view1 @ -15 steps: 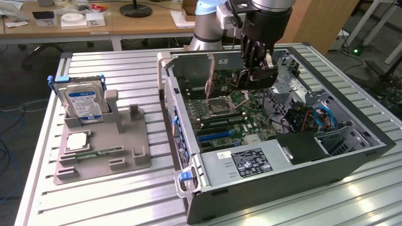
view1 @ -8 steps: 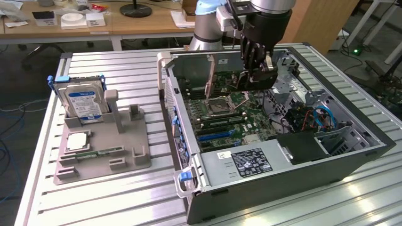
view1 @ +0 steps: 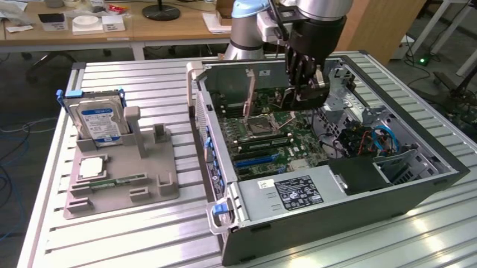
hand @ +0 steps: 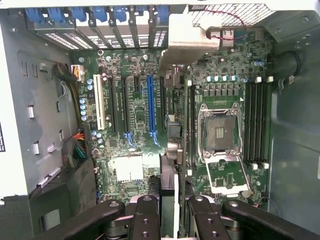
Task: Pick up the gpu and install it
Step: 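Insert the gpu into the slot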
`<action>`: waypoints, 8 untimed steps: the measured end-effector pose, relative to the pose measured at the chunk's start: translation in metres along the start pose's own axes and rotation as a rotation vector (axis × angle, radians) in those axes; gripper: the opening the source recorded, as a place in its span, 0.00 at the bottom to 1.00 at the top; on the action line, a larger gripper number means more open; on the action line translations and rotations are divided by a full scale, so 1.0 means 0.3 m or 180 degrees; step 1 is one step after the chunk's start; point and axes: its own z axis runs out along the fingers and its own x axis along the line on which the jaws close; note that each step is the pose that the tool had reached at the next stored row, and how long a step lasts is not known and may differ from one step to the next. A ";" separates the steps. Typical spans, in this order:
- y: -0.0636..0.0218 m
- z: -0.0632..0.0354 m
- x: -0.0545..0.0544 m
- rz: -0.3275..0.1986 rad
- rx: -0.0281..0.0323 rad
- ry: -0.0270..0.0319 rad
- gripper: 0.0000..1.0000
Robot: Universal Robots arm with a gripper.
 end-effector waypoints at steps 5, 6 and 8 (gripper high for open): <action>0.004 0.029 0.017 -0.0006 -0.0005 0.0000 0.27; 0.004 0.035 0.018 -0.0006 -0.0005 0.0000 0.27; 0.005 0.045 0.022 -0.0007 -0.0001 -0.0001 0.27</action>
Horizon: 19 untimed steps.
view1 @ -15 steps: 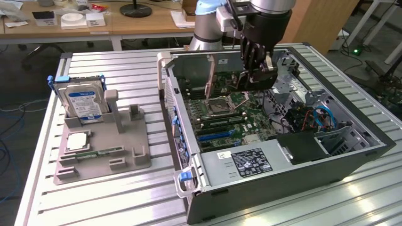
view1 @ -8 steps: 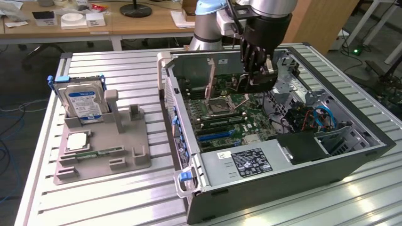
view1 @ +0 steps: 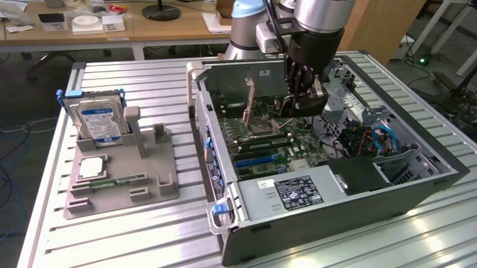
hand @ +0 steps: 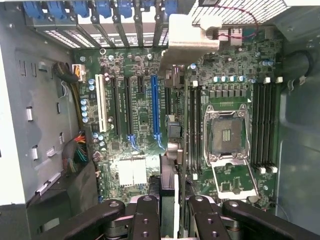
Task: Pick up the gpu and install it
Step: 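Insert the gpu into the slot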
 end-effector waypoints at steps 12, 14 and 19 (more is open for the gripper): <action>0.006 0.071 0.017 -0.0038 -0.0003 -0.0010 0.27; 0.007 0.084 0.017 -0.0052 -0.0004 -0.0013 0.27; 0.010 0.113 0.019 -0.0060 -0.0006 -0.0013 0.27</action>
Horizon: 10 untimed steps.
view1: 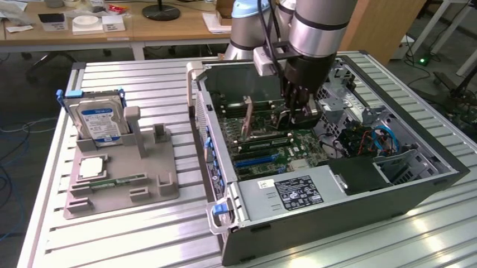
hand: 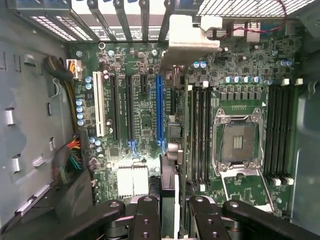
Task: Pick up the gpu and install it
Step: 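Insert the gpu into the slot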
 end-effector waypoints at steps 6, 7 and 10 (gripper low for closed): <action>0.022 0.028 0.003 0.0000 -0.0024 0.0008 0.27; 0.029 0.030 0.003 0.0001 -0.0026 0.0011 0.27; 0.030 0.039 0.004 -0.0002 -0.0029 0.0014 0.27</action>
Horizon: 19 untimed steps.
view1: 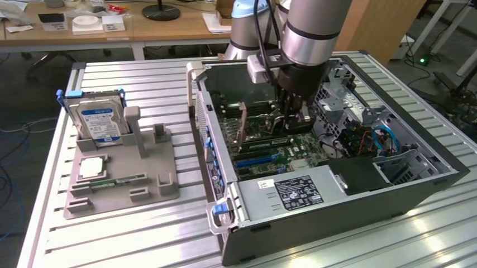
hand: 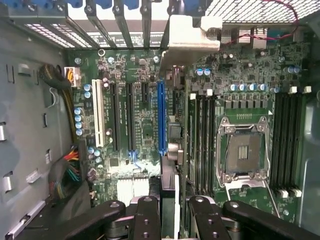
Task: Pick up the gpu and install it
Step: 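Insert the gpu into the slot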
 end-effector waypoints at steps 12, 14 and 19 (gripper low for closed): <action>0.045 0.048 0.005 -0.0072 -0.0011 -0.0004 0.27; 0.047 0.049 0.005 -0.0079 -0.0016 -0.0004 0.27; 0.060 0.054 0.006 -0.0077 -0.0017 -0.0005 0.27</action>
